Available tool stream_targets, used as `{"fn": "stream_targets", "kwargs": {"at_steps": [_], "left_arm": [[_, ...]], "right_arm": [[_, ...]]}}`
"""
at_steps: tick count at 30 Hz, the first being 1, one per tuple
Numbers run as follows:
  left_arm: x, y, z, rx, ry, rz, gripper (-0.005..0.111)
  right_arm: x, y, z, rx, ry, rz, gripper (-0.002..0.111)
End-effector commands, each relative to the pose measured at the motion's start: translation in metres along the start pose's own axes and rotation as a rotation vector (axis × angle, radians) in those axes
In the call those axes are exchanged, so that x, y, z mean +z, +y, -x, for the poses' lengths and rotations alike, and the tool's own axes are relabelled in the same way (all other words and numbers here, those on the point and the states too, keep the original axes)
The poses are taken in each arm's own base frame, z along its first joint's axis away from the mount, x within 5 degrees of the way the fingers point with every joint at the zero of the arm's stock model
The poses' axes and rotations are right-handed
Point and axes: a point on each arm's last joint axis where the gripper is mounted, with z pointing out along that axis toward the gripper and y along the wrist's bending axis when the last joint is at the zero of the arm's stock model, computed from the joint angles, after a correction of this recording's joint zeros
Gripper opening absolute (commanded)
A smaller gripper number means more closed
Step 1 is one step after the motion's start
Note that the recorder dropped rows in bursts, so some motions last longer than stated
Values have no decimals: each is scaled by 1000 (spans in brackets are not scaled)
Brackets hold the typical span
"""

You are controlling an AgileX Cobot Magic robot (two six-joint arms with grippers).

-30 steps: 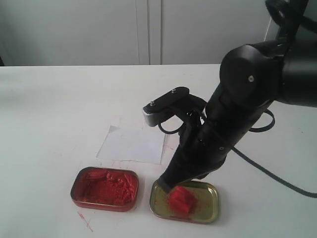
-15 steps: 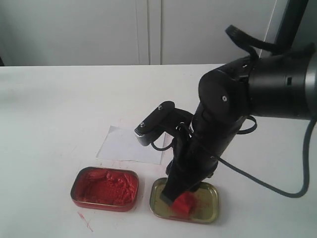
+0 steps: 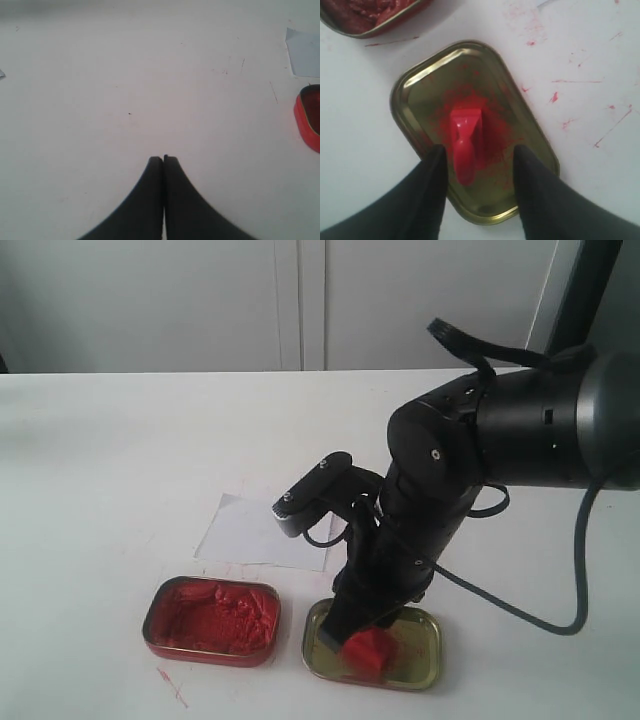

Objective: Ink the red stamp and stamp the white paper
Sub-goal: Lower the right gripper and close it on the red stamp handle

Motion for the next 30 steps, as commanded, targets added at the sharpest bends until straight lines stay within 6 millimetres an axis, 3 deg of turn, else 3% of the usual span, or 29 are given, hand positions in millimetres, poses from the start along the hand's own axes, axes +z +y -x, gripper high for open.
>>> {"fn": "stream_targets", "kwargs": {"at_steps": [1, 5, 25, 28, 30], "left_arm": [[1, 0, -2, -12, 4, -2, 0], [1, 0, -2, -12, 4, -2, 0], [1, 0, -2, -12, 4, -2, 0], [1, 0, -2, -12, 4, -2, 0], [1, 0, -2, -12, 4, -2, 0]], "right_arm": [[0, -3, 1, 33, -3, -31, 41], [1, -3, 1, 33, -3, -31, 41], [43, -3, -2, 47, 119, -4, 41], [43, -3, -3, 49, 123, -3, 26], [43, -3, -3, 49, 125, -3, 9]]}}
